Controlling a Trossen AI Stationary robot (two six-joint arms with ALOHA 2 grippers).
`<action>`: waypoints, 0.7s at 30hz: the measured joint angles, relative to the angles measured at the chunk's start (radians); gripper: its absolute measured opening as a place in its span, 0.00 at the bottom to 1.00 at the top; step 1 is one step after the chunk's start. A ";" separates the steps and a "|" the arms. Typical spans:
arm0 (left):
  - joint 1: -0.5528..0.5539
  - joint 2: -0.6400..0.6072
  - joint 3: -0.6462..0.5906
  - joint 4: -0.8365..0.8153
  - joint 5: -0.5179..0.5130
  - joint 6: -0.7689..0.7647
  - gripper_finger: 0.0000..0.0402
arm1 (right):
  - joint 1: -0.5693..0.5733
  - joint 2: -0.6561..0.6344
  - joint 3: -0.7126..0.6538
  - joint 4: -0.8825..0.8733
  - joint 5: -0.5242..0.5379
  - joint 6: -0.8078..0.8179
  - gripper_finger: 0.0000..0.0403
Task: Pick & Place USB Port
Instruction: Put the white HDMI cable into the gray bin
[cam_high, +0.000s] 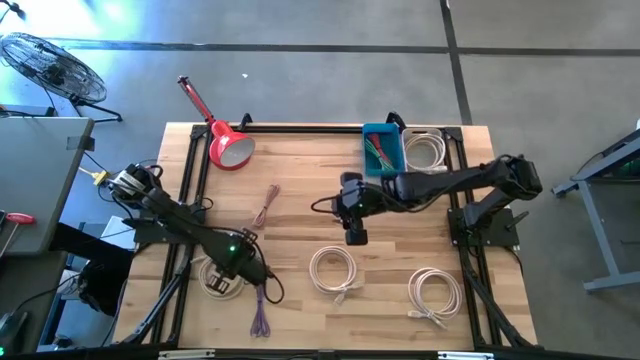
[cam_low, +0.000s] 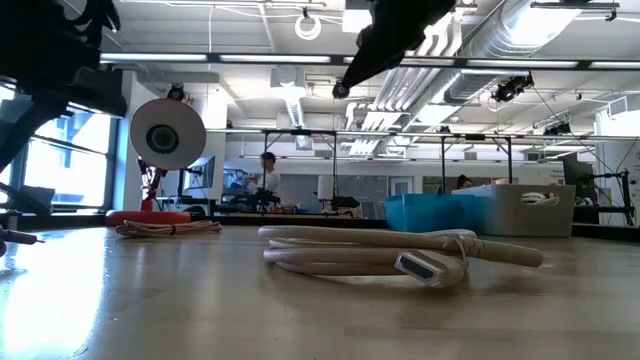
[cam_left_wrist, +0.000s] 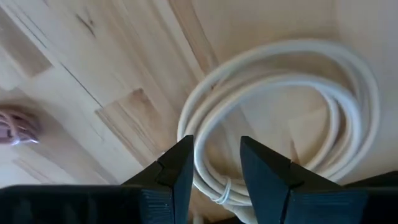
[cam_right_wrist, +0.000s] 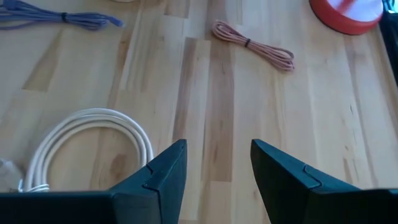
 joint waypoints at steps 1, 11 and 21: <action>0.000 0.000 -0.010 0.003 0.002 -0.001 0.32 | 0.006 0.000 0.000 0.000 0.004 0.000 0.42; 0.000 0.000 -0.135 0.093 0.031 -0.017 0.32 | 0.041 0.000 0.000 0.001 0.045 0.007 0.42; 0.000 0.000 -0.202 0.157 -0.056 -0.017 0.32 | 0.041 0.000 0.000 0.001 0.044 0.010 0.42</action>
